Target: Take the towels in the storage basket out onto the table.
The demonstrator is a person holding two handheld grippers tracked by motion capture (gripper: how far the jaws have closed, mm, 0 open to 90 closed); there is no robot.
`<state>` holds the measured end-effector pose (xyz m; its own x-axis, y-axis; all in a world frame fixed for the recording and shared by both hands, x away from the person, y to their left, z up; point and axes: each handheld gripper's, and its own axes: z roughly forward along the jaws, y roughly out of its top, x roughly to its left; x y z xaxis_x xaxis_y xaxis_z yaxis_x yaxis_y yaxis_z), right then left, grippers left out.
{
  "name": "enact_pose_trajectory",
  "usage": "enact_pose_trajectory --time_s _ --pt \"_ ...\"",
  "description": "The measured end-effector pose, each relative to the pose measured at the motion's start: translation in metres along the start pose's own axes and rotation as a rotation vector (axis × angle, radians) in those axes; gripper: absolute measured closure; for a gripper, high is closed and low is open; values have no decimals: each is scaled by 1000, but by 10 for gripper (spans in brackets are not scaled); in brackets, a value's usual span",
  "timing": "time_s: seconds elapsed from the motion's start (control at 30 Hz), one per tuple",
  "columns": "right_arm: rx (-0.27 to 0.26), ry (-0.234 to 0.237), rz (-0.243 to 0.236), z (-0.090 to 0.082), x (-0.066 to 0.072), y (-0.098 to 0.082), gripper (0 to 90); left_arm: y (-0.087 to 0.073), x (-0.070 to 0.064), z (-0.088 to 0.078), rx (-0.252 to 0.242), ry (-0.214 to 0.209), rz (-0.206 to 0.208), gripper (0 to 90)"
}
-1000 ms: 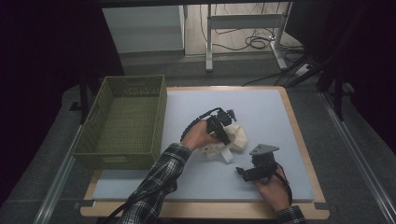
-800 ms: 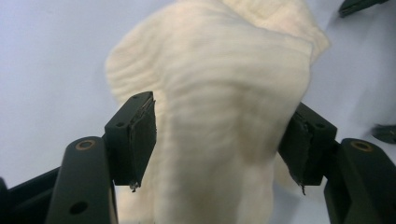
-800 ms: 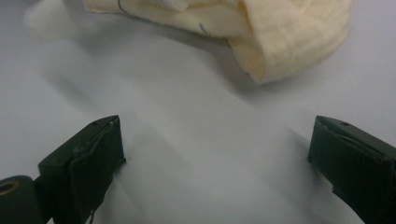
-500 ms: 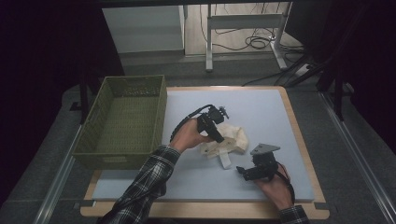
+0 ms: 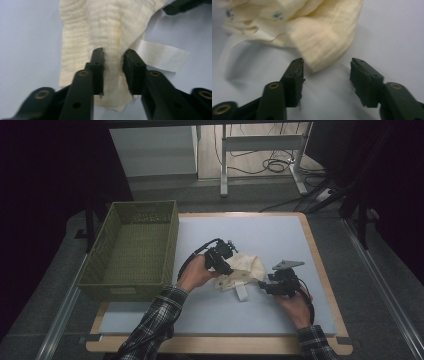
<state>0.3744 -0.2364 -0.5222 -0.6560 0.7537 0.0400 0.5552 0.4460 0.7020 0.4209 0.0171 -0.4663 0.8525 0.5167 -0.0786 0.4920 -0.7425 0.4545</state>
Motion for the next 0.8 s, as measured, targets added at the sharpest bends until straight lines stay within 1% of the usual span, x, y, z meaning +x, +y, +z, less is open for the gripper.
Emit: enact_pose_trajectory --time_s 0.03,0.13,0.17,0.2,0.23,0.27,0.3,0.33,0.37,0.4,0.43,0.47,0.5,0.53,0.6,0.63,0.67,0.7,0.73,0.77,0.8 --pt "0 1 5 2 -1 2 523 -2 2 1 -3 -9 -8 764" --pt "-1 47 16 6 -4 7 768 -8 5 5 -26 -21 -29 823" --pt "1 39 9 5 -3 7 820 -10 5 5 -40 -26 -32 830" --pt "3 27 -7 4 -1 7 850 -12 5 4 -59 -19 -27 836" --pt "8 21 -23 1 -1 7 857 -14 4 2 -71 -9 -24 840" --pt "13 20 -23 -4 0 7 861 -15 3 1 -79 -1 -21 841" --pt "10 15 -32 -8 -1 7 863 -18 2 -2 -100 11 -17 841" --pt "-2 9 -33 -17 -3 7 864 -19 2 -4 -111 15 -20 842" --pt "-6 9 -28 -22 -5 7 864 -20 2 -6 -138 18 -30 841" --pt "-17 6 -31 -31 -8 9 864 -22 2 -8 -151 21 -34 841" --pt "-17 -2 -32 -38 -10 10 864 -23 3 -10 -158 23 -41 838" --pt "-22 -14 -39 -45 -14 12 864 -24 3 -11 -166 25 -48 836" --pt "-22 -21 -40 -49 -16 13 864 -26 5 -13 -178 26 -63 835" --pt "-22 -35 -39 -56 -21 15 864 -28 6 -13 -186 30 -73 832" --pt "-25 -69 -35 -63 -32 18 863 -31 9 -13 -201 29 -100 828" --pt "-26 -78 -30 -65 -37 19 863 -33 11 -13 -208 31 -108 825" --pt "-26 -89 -14 -65 -45 20 861 -34 13 -11 -217 34 -126 826" --pt "-18 -91 -1 -62 -53 20 857 -34 15 -9 -215 42 -144 826" --pt "-5 -88 17 -57 -61 18 847 -35 18 -4 -198 58 -156 823" --pt "10 -80 43 -50 -68 16 811 -35 21 1 -180 85 -171 813" --pt "23 -88 62 -44 -73 12 757 -36 25 6 -169 104 -185 782"
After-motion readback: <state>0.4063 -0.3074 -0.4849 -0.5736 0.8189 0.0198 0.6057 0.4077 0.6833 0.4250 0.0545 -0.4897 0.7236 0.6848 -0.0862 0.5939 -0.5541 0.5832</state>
